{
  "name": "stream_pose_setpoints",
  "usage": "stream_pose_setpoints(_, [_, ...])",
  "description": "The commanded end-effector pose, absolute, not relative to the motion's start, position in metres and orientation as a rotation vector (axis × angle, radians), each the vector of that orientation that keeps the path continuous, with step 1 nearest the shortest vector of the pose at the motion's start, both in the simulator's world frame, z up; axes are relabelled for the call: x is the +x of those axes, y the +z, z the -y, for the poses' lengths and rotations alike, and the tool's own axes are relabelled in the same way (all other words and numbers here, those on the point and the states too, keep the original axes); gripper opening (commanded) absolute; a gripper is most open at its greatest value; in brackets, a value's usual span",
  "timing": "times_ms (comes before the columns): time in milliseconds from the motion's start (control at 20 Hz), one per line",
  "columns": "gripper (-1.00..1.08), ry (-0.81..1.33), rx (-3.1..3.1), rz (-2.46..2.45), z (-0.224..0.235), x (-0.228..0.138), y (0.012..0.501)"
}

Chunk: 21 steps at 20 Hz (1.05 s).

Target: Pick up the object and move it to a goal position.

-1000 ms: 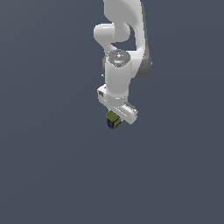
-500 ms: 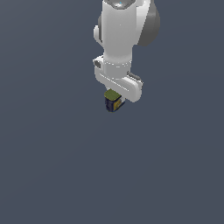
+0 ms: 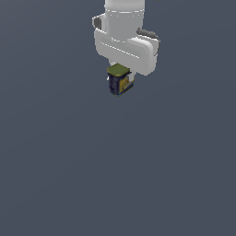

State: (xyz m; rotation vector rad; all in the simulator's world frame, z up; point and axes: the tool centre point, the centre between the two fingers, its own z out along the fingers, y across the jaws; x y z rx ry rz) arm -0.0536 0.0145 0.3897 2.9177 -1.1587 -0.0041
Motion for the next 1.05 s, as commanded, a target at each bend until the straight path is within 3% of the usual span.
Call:
stream_pose_setpoints(0, [-1.0, 0.001, 2.919, 1.159, -0.014, -0.056, 0.418])
stream_pose_setpoints(500, [-1.0, 0.0, 2.921, 1.157, -0.013, -0.061, 0.491])
stream_pose_setpoints(1000, [-1.0, 0.0, 2.921, 1.157, -0.013, -0.061, 0.512])
